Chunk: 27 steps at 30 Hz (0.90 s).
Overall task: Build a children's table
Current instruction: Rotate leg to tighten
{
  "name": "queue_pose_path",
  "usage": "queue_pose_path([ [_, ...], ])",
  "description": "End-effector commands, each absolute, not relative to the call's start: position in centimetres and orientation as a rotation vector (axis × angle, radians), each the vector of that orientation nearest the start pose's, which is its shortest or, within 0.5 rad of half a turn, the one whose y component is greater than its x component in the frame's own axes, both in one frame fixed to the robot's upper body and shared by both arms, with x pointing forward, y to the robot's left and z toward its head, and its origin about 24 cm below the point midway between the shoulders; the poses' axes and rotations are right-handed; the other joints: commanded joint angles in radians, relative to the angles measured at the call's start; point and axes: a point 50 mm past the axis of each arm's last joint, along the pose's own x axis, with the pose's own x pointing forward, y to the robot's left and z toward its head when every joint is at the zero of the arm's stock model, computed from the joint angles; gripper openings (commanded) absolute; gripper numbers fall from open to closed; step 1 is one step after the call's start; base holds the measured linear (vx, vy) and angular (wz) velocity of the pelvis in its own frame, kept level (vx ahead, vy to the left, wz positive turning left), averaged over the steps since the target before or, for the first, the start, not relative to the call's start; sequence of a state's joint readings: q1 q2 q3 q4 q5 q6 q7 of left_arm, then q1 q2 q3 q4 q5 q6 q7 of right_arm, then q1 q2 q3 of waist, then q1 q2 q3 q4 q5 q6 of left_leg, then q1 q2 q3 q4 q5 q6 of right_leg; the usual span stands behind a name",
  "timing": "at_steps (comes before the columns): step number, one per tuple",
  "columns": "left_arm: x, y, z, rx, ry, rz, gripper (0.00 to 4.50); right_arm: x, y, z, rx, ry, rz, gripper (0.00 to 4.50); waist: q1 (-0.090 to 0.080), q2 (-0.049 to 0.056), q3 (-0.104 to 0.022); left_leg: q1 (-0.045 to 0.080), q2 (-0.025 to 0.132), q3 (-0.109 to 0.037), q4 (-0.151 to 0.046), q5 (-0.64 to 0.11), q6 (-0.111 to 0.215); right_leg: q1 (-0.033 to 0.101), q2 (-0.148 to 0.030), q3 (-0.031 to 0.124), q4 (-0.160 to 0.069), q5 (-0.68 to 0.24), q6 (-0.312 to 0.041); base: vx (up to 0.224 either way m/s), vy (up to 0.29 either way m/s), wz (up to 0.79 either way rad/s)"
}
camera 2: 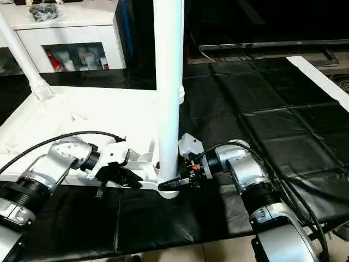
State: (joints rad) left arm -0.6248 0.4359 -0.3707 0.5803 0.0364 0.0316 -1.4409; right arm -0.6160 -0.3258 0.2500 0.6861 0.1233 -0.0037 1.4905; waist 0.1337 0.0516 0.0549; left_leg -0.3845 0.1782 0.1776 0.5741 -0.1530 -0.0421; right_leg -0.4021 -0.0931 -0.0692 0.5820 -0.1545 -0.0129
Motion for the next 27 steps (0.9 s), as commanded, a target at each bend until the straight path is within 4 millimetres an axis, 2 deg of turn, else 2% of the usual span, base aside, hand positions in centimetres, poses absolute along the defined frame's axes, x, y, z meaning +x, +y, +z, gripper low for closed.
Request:
queue_pose_path([
  [1,30.7,13.0,5.5,0.46,0.51,-1.559,0.0,30.5,-12.0,5.3,-0.179,0.345,1.611,2.67,-0.007,-0.002,-0.074,0.027,0.053,-0.012,-0.065,-0.311,0.037,0.042,-0.056,0.037,-0.057,-0.282,-0.239,0.0,0.0,0.0],
  [4,31.6,12.5,5.7,0.37,0.484,-1.439,0.0,30.6,-11.9,4.7,-0.131,0.353,1.51,2.67,-0.008,-0.005,-0.069,0.032,0.052,-0.012,-0.068,-0.354,0.02,0.039,-0.056,0.038,-0.065,-0.357,-0.22,0.0,0.0,0.0],
  [7,32.7,11.8,6.2,0.273,0.435,-1.28,0.0,30.9,-11.8,3.5,-0.094,0.369,1.326,2.67,-0.015,-0.008,-0.067,0.029,0.049,-0.018,-0.071,-0.368,0.002,0.042,-0.059,0.035,-0.07,-0.418,-0.194,0.0,0.0,0.0],
  [8,32.8,11.7,6.2,0.26,0.43,-1.26,0.0,30.9,-11.7,3.3,-0.084,0.369,1.295,2.66,-0.022,-0.006,-0.065,0.031,0.047,-0.019,-0.07,-0.386,-0.005,0.038,-0.06,0.034,-0.075,-0.448,-0.182,0.0,0.0,0.0],
  [9,32.8,11.7,6.2,0.26,0.43,-1.26,0.0,30.9,-11.7,3.3,-0.084,0.369,1.295,2.66,-0.031,-0.009,-0.066,0.031,0.044,-0.02,-0.069,-0.399,-0.004,0.039,-0.061,0.031,-0.079,-0.48,-0.17,0.0,0.0,0.0],
  [10,33.3,11.2,6.5,0.205,0.418,-1.189,0.0,31.5,-11.1,3.0,-0.008,0.372,1.176,2.66,-0.038,-0.006,-0.066,0.028,0.042,-0.021,-0.069,-0.394,-0.001,0.039,-0.06,0.031,-0.081,-0.488,-0.163,0.0,0.0,0.0],
  [11,33.3,11.2,6.5,0.205,0.418,-1.189,0.0,31.5,-11.1,3.0,-0.008,0.372,1.176,2.66,-0.042,-0.007,-0.065,0.028,0.042,-0.021,-0.069,-0.395,-0.002,0.037,-0.059,0.031,-0.082,-0.489,-0.163,0.0,0.0,0.0],
  [13,34.2,10.0,7.1,0.139,0.401,-1.069,0.0,33.0,-9.1,3.1,0.117,0.366,0.966,2.66,-0.056,-0.005,-0.065,0.025,0.04,-0.023,-0.069,-0.396,-0.007,0.038,-0.059,0.03,-0.081,-0.484,-0.164,0.0,0.0,0.0],
  [14,34.4,9.8,7.3,0.123,0.396,-1.04,0.0,33.4,-8.6,3.2,0.148,0.369,0.922,2.66,-0.069,-0.006,-0.065,0.019,0.036,-0.029,-0.071,-0.402,-0.013,0.042,-0.058,0.023,-0.08,-0.499,-0.159,0.0,0.0,0.0],
  [15,34.6,9.5,7.5,0.109,0.392,-1.007,0.0,33.6,-8.1,3.3,0.173,0.371,0.886,2.66,-0.077,-0.005,-0.066,0.019,0.034,-0.03,-0.07,-0.403,-0.012,0.042,-0.058,0.02,-0.085,-0.511,-0.147,0.0,0.0,0.0],
  [16,34.8,9.1,7.6,0.095,0.388,-0.981,0.0,33.9,-7.4,3.4,0.198,0.374,0.847,2.63,-0.08,-0.002,-0.067,0.024,0.034,-0.028,-0.067,-0.403,-0.004,0.037,-0.057,0.023,-0.089,-0.497,-0.15,0.0,0.0,0.0],
  [17,34.8,8.8,7.7,0.09,0.387,-0.961,0.0,34.1,-6.8,3.5,0.206,0.375,0.818,2.63,-0.083,-0.004,-0.067,0.023,0.034,-0.026,-0.067,-0.4,-0.002,0.035,-0.056,0.024,-0.088,-0.484,-0.155,0.0,0.0,0.0],
  [20,34.9,8.2,7.9,0.096,0.389,-0.933,0.0,34.3,-5.7,3.6,0.21,0.378,0.772,2.6,-0.089,-0.005,-0.07,0.017,0.034,-0.024,-0.067,-0.367,0.012,0.041,-0.054,0.026,-0.081,-0.406,-0.176,0.0,0.0,0.0],
  [23,34.8,7.8,7.9,0.13,0.394,-0.93,0.0,34.3,-5.0,3.7,0.184,0.369,0.774,2.6,-0.09,0.002,-0.074,0.015,0.036,-0.021,-0.065,-0.329,0.028,0.044,-0.053,0.028,-0.071,-0.308,-0.206,0.0,0.0,0.0],
  [24,34.7,7.9,7.8,0.144,0.397,-0.934,0.0,34.3,-4.9,3.7,0.18,0.363,0.78,2.6,-0.088,0.0,-0.077,0.016,0.036,-0.019,-0.063,-0.311,0.037,0.045,-0.052,0.029,-0.068,-0.264,-0.218,0.0,0.0,0.0],
  [25,34.7,8.1,7.7,0.155,0.402,-0.94,0.0,34.2,-5.1,3.7,0.173,0.353,0.794,3.16,-0.087,0.005,-0.078,0.015,0.036,-0.019,-0.062,-0.301,0.041,0.046,-0.052,0.03,-0.066,-0.245,-0.223,0.0,0.0,0.0],
  [27,34.6,8.3,7.5,0.165,0.408,-0.945,0.0,34.2,-5.5,3.7,0.177,0.341,0.799,3.3,-0.086,0.007,-0.081,0.015,0.036,-0.017,-0.059,-0.266,0.055,0.05,-0.051,0.029,-0.061,-0.183,-0.24,0.0,0.0,0.0],
])
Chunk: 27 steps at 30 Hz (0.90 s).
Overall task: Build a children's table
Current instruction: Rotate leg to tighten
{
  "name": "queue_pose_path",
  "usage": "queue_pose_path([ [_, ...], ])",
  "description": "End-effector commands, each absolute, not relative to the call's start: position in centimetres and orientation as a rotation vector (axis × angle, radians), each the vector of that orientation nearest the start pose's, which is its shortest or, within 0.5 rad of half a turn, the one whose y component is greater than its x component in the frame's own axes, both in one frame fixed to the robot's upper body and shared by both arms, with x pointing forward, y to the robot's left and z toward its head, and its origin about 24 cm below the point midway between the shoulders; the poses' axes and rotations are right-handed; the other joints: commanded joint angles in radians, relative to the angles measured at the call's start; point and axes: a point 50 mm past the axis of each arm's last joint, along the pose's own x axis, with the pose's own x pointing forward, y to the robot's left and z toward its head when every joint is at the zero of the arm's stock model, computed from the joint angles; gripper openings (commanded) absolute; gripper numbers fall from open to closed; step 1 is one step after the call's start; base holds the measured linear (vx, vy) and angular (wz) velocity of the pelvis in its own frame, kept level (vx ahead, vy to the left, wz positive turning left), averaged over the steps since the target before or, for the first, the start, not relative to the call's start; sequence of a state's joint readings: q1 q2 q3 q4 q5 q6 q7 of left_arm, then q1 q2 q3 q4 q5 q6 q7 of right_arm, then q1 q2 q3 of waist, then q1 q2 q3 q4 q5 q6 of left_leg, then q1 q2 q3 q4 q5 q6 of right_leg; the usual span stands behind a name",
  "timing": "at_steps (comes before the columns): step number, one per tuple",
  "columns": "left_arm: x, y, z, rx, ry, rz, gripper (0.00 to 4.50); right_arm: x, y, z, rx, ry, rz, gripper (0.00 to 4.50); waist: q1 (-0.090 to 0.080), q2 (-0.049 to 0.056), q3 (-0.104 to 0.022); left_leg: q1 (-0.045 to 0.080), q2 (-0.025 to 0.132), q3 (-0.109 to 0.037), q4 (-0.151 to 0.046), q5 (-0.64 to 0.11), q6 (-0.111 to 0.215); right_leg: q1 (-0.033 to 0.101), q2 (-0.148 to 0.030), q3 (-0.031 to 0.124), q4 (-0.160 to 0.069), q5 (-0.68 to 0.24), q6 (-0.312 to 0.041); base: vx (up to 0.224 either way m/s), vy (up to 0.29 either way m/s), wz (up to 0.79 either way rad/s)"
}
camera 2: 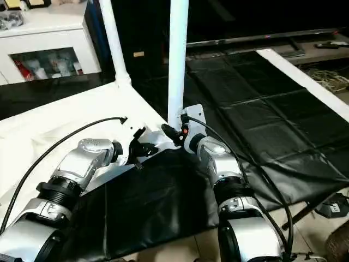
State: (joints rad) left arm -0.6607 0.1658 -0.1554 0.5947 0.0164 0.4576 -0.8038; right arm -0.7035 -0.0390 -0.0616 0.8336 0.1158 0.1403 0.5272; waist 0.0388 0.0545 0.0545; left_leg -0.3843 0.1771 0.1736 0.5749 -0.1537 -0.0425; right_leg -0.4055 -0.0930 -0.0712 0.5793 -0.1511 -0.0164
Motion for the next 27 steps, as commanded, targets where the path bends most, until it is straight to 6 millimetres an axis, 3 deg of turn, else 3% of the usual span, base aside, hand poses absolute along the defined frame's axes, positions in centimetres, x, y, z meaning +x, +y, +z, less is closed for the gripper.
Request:
queue_pose_path([
  [1,34.5,8.4,7.4,0.17,0.413,-0.95,0.0,34.2,-5.7,3.8,0.184,0.338,0.796,3.36,0.009,0.001,-0.08,0.011,0.037,-0.013,-0.059,-0.248,0.07,0.058,-0.051,0.03,-0.056,-0.158,-0.246,0.0,0.0,0.0],
  [10,33.8,10.0,6.6,0.229,0.416,-1.054,0.0,33.7,-9.8,4.3,0.101,0.266,0.906,4.33,0.018,0.004,-0.074,0.017,0.042,-0.012,-0.064,-0.307,0.057,0.056,-0.05,0.028,-0.064,-0.244,-0.233,0.0,0.0,0.0],
  [13,33.4,10.7,6.4,0.265,0.415,-1.135,0.0,33.5,-12.9,5.1,0.01,0.232,0.987,4.42,0.027,0.002,-0.074,0.019,0.043,-0.01,-0.062,-0.314,0.051,0.054,-0.05,0.031,-0.065,-0.27,-0.226,0.0,0.0,0.0],
  [16,32.9,11.1,6.2,0.302,0.419,-1.215,0.0,33.3,-14.6,5.8,-0.044,0.218,1.051,4.42,0.035,0.0,-0.076,0.019,0.045,-0.009,-0.059,-0.3,0.061,0.054,-0.051,0.031,-0.063,-0.252,-0.228,0.0,0.0,0.0],
  [18,32.6,11.4,6.1,0.333,0.429,-1.265,0.0,33.2,-15.3,6.3,-0.086,0.205,1.09,4.42,0.04,-0.002,-0.076,0.015,0.045,-0.009,-0.059,-0.282,0.071,0.055,-0.051,0.03,-0.059,-0.238,-0.234,0.0,0.0,0.0],
  [21,31.9,12.1,5.8,0.41,0.459,-1.371,0.0,32.7,-16.0,7.0,-0.164,0.205,1.226,4.42,0.056,-0.006,-0.076,0.022,0.049,-0.007,-0.058,-0.282,0.076,0.049,-0.053,0.032,-0.06,-0.256,-0.233,0.0,0.0,0.0],
  [26,31.3,12.6,5.8,0.474,0.484,-1.486,0.0,31.8,-16.1,7.4,-0.24,0.243,1.429,4.42,0.073,-0.009,-0.075,0.022,0.053,-0.007,-0.06,-0.289,0.076,0.047,-0.055,0.033,-0.057,-0.272,-0.237,0.0,0.0,0.0],
  [27,31.2,12.7,5.9,0.495,0.488,-1.51,0.0,31.6,-15.9,7.3,-0.273,0.26,1.479,4.42,0.074,-0.015,-0.074,0.023,0.053,-0.006,-0.06,-0.296,0.074,0.046,-0.055,0.033,-0.058,-0.282,-0.235,0.0,0.0,0.0],
])
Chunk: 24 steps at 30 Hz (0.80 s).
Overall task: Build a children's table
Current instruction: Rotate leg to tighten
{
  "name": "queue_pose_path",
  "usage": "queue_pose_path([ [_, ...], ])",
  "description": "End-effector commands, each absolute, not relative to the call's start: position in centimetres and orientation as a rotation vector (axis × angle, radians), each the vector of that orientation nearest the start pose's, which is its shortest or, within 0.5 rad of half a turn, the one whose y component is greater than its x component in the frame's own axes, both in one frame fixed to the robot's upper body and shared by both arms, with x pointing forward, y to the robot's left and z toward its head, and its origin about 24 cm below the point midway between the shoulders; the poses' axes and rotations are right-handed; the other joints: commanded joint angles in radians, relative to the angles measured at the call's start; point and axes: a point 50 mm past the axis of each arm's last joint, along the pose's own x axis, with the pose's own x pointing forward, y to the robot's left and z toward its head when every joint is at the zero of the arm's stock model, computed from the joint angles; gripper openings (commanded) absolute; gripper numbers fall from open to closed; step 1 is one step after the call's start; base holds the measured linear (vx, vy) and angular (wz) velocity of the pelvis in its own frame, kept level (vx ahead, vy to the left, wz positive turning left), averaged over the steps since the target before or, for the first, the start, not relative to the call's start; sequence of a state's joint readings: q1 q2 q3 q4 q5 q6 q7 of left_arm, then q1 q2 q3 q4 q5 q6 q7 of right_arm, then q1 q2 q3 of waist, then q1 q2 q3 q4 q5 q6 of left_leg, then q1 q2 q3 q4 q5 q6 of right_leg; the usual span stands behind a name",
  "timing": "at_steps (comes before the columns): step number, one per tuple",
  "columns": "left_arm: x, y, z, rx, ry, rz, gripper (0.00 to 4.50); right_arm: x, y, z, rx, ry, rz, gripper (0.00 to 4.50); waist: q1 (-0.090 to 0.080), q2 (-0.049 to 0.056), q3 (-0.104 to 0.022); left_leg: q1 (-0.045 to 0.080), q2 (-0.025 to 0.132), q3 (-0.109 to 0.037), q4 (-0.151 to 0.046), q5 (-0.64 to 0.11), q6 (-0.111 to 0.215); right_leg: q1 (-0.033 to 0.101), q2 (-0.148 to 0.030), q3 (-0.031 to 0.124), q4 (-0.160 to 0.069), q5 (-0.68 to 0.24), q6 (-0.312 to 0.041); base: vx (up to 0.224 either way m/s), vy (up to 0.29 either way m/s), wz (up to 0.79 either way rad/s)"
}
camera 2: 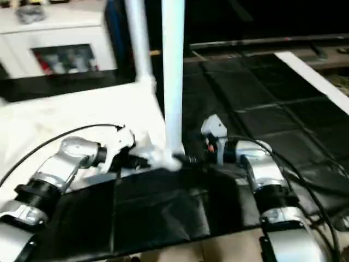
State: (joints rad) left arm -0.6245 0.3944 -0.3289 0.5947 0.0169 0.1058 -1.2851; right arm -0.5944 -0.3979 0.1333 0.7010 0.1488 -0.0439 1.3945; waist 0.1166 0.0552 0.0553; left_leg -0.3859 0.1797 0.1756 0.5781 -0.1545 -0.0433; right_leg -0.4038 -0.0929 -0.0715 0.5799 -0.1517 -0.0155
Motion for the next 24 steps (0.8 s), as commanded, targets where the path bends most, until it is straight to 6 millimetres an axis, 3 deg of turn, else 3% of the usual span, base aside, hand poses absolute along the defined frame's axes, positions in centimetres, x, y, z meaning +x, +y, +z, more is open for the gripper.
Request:
queue_pose_path([
  [1,31.2,12.7,5.9,0.495,0.488,-1.51,0.0,31.6,-15.9,7.3,-0.273,0.26,1.479,4.42,-0.002,-0.013,-0.074,0.025,0.05,-0.008,-0.064,-0.297,0.071,0.044,-0.056,0.035,-0.059,-0.292,-0.234,0.0,0.0,0.0],
  [7,31.0,13.0,6.0,0.55,0.504,-1.584,0.0,31.7,-14.6,6.8,-0.372,0.288,1.553,4.42,-0.004,-0.017,-0.071,0.026,0.051,-0.011,-0.068,-0.324,0.048,0.041,-0.06,0.036,-0.063,-0.369,-0.214,0.0,0.0,0.0],
  [8,30.9,13.0,5.9,0.564,0.504,-1.594,0.0,31.8,-14.1,6.7,-0.361,0.286,1.566,4.27,-0.003,-0.015,-0.071,0.027,0.052,-0.011,-0.069,-0.326,0.048,0.04,-0.06,0.037,-0.064,-0.372,-0.213,0.0,0.0,0.0],
  [13,30.6,12.9,5.9,0.561,0.499,-1.619,0.0,31.8,-13.4,6.7,-0.351,0.278,1.6,3.78,-0.001,-0.016,-0.073,0.03,0.054,-0.01,-0.069,-0.324,0.047,0.039,-0.057,0.038,-0.059,-0.33,-0.226,0.0,0.0,0.0],
  [19,30.4,13.1,5.8,0.571,0.508,-1.644,0.0,31.6,-13.3,6.4,-0.334,0.297,1.643,3.32,0.001,-0.019,-0.075,0.023,0.051,-0.009,-0.066,-0.286,0.062,0.044,-0.059,0.038,-0.055,-0.297,-0.234,0.0,0.0,0.0],
  [24,30.3,13.1,5.7,0.571,0.509,-1.647,0.0,31.5,-13.2,6.3,-0.321,0.305,1.654,2.96,0.002,-0.014,-0.075,0.024,0.052,-0.009,-0.067,-0.287,0.064,0.043,-0.057,0.038,-0.053,-0.293,-0.236,0.0,0.0,0.0],
])
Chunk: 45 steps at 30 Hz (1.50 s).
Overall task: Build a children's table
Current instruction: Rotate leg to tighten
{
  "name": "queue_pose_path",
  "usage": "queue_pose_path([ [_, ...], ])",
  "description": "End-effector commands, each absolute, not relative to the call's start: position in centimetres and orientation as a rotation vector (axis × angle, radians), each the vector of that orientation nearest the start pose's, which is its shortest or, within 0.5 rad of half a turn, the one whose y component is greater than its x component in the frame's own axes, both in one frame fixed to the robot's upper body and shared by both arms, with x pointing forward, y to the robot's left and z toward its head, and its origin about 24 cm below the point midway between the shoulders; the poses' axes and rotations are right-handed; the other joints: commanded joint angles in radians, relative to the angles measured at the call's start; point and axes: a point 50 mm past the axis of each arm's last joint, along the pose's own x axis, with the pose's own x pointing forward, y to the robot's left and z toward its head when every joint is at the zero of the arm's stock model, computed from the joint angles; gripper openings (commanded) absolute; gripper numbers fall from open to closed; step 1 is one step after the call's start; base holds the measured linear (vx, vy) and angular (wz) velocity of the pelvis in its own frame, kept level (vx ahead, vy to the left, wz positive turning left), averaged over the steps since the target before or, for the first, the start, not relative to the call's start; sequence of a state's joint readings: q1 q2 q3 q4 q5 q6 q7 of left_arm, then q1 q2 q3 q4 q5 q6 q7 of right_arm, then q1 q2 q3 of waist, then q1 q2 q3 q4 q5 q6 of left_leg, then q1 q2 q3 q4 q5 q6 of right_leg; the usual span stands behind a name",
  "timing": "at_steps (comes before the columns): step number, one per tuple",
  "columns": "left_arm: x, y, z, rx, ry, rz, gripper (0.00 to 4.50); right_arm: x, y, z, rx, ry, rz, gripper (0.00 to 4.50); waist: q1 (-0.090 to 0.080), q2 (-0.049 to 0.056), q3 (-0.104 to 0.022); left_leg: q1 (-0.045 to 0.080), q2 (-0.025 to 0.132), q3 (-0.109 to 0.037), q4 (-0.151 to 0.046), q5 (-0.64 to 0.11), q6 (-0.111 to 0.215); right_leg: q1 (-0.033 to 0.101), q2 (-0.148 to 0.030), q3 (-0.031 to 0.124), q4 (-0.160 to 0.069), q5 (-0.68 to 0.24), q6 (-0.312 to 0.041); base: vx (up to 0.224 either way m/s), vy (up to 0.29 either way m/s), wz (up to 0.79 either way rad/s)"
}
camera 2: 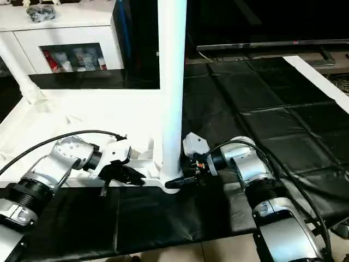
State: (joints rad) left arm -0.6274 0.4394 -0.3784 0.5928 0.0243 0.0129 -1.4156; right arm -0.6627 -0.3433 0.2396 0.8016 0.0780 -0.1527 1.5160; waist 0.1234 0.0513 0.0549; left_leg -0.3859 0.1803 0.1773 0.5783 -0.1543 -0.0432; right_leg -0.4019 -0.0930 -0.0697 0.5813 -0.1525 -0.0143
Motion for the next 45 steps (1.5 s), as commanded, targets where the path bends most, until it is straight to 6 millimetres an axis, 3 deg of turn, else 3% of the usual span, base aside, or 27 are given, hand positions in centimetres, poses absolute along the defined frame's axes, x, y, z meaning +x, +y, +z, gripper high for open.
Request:
queue_pose_path([
  [1,30.3,13.1,5.8,0.571,0.508,-1.647,0.0,31.5,-13.2,6.2,-0.319,0.305,1.654,2.89,-0.005,-0.011,-0.074,0.025,0.052,-0.011,-0.067,-0.296,0.06,0.041,-0.057,0.036,-0.056,-0.301,-0.237,0.0,0.0,0.0],
  [13,30.4,12.7,5.9,0.424,0.495,-1.594,0.0,31.2,-12.7,5.9,-0.192,0.288,1.635,2.67,-0.006,-0.005,-0.076,0.026,0.052,-0.012,-0.067,-0.304,0.052,0.043,-0.056,0.036,-0.053,-0.28,-0.249,0.0,0.0,0.0],
  [14,30.7,12.4,5.9,0.397,0.484,-1.547,0.0,31.5,-12.4,5.7,-0.168,0.3,1.57,2.67,-0.007,0.0,-0.075,0.026,0.051,-0.012,-0.069,-0.31,0.049,0.042,-0.053,0.036,-0.054,-0.28,-0.249,0.0,0.0,0.0],
  [17,31.6,11.8,6.0,0.334,0.468,-1.425,0.0,32.3,-11.6,5.1,-0.155,0.316,1.376,2.66,-0.015,-0.001,-0.071,0.027,0.047,-0.014,-0.071,-0.335,0.023,0.042,-0.054,0.034,-0.057,-0.323,-0.235,0.0,0.0,0.0],
  [20,32.2,11.0,6.0,0.308,0.455,-1.328,0.0,32.9,-10.8,4.7,-0.091,0.315,1.225,2.66,-0.032,-0.006,-0.069,0.024,0.043,-0.018,-0.073,-0.359,0.002,0.045,-0.057,0.032,-0.065,-0.403,-0.197,0.0,0.0,0.0],
  [23,32.8,10.1,6.2,0.266,0.449,-1.234,0.0,33.1,-9.8,4.5,-0.034,0.312,1.134,2.66,-0.046,-0.004,-0.07,0.022,0.039,-0.019,-0.071,-0.355,0.007,0.045,-0.057,0.03,-0.071,-0.419,-0.185,0.0,0.0,0.0],
  [25,33.8,8.7,6.6,0.198,0.448,-1.078,0.0,33.6,-8.1,4.2,0.012,0.318,0.993,2.66,-0.06,-0.003,-0.069,0.026,0.038,-0.018,-0.069,-0.356,0.003,0.04,-0.054,0.032,-0.072,-0.397,-0.197,0.0,0.0,0.0],
  [27,34.3,8.1,6.8,0.185,0.443,-0.997,0.0,33.9,-7.0,4.1,0.041,0.326,0.905,2.66,-0.065,0.004,-0.071,0.027,0.035,-0.02,-0.068,-0.356,0.003,0.04,-0.052,0.029,-0.074,-0.401,-0.191,0.0,0.0,0.0],
  [28,34.4,8.0,6.8,0.185,0.44,-0.985,0.0,33.9,-6.9,4.1,0.046,0.325,0.899,2.66,-0.07,0.0,-0.069,0.024,0.034,-0.019,-0.07,-0.362,0.007,0.04,-0.051,0.029,-0.078,-0.401,-0.188,0.0,0.0,0.0],
  [33,34.5,6.9,7.0,0.201,0.431,-0.928,0.0,33.6,-5.4,4.3,0.054,0.295,0.889,2.66,-0.067,0.0,-0.073,0.02,0.035,-0.018,-0.068,-0.339,0.027,0.043,-0.05,0.03,-0.074,-0.336,-0.195,0.0,0.0,0.0],
  [34,34.4,6.9,7.1,0.202,0.431,-0.934,0.0,33.5,-5.4,4.3,0.054,0.29,0.888,3.21,-0.066,0.002,-0.073,0.02,0.036,-0.017,-0.068,-0.334,0.03,0.044,-0.05,0.03,-0.073,-0.322,-0.197,0.0,0.0,0.0],
  [39,34.1,7.3,7.0,0.214,0.43,-0.964,0.0,33.4,-5.8,4.6,0.072,0.269,0.879,3.45,-0.066,0.005,-0.073,0.02,0.035,-0.018,-0.069,-0.345,0.03,0.045,-0.05,0.03,-0.073,-0.316,-0.198,0.0,0.0,0.0],
  [40,34.1,7.3,7.0,0.216,0.427,-0.968,0.0,33.4,-5.8,4.6,0.069,0.266,0.881,3.75,-0.067,0.007,-0.072,0.02,0.036,-0.018,-0.07,-0.352,0.028,0.044,-0.05,0.03,-0.074,-0.322,-0.199,0.0,0.0,0.0],
  [43,33.8,7.8,6.8,0.219,0.424,-1.01,0.0,33.2,-6.9,4.9,0.021,0.229,0.94,3.81,-0.065,0.008,-0.073,0.019,0.036,-0.019,-0.07,-0.351,0.031,0.047,-0.051,0.03,-0.074,-0.311,-0.195,0.0,0.0,0.0],
  [45,33.6,8.3,6.7,0.236,0.415,-1.06,0.0,33.1,-8.3,5.0,-0.009,0.215,0.976,4.17,-0.063,0.005,-0.075,0.018,0.037,-0.018,-0.07,-0.332,0.041,0.05,-0.05,0.03,-0.071,-0.278,-0.204,0.0,0.0,0.0],
])
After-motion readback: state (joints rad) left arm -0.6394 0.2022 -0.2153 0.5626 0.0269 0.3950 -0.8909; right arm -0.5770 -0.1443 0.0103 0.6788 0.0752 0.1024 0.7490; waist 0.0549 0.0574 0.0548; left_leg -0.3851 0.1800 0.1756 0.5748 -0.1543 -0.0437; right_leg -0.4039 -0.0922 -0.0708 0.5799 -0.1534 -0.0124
